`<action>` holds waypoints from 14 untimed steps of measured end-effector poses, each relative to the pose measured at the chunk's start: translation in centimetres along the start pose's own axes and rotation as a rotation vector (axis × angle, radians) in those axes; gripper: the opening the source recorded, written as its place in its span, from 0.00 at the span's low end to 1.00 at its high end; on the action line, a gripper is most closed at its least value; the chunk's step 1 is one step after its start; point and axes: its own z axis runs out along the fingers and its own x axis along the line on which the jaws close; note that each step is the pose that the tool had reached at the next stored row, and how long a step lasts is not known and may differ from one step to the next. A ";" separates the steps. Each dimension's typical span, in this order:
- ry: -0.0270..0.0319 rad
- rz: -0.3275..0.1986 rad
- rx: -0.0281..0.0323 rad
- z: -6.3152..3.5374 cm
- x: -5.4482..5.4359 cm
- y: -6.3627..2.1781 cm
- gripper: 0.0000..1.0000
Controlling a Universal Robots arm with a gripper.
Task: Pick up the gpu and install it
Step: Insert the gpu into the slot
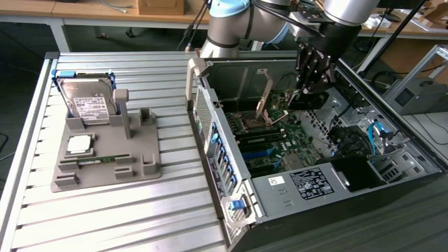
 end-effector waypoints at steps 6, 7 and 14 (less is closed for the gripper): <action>-0.0005 -0.054 -0.0006 0.02 0.0 0.00 0.27; -0.0006 -0.072 -0.0008 0.03 0.0 0.00 0.27; -0.0012 -0.087 -0.0009 0.05 0.0 0.00 0.27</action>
